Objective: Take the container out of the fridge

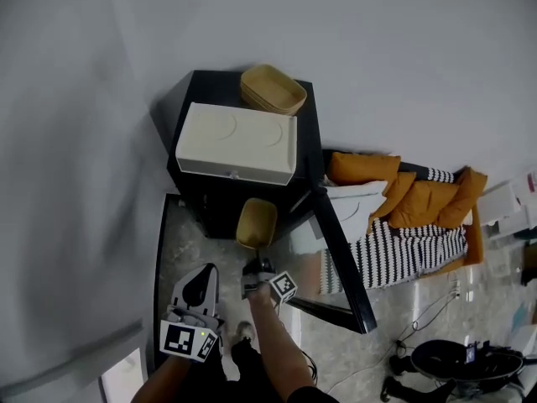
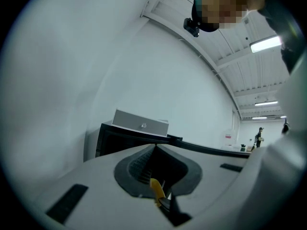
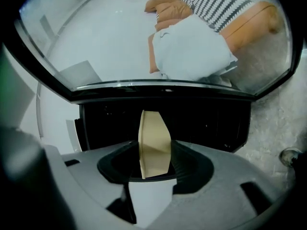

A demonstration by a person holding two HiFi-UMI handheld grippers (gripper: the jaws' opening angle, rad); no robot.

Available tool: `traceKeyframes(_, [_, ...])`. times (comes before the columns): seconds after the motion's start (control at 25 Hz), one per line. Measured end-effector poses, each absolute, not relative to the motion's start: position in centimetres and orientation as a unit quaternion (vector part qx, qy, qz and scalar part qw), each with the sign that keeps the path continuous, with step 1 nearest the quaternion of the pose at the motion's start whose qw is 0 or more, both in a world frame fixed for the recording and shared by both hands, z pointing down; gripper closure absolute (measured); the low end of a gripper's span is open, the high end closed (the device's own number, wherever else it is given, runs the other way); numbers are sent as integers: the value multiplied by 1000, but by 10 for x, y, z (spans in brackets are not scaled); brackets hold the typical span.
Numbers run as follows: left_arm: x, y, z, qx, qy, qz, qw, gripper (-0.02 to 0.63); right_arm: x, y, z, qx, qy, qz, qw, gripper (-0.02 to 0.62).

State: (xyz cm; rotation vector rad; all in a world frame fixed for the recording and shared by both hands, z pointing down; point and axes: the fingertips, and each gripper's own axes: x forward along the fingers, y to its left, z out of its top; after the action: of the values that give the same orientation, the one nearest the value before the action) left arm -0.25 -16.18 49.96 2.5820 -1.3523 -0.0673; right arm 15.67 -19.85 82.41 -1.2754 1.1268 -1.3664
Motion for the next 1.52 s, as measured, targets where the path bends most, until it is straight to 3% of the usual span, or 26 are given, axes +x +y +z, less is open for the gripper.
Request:
traceKeyframes(0.52, [4,-68,491,862,-497,-10,97,601,139,-86,771,-487,492,-584,424,408])
traceKeyframes(1.52, [-99,27,448,862,-497,-25,96,601,82,61,616,-477,510,-583,415,408])
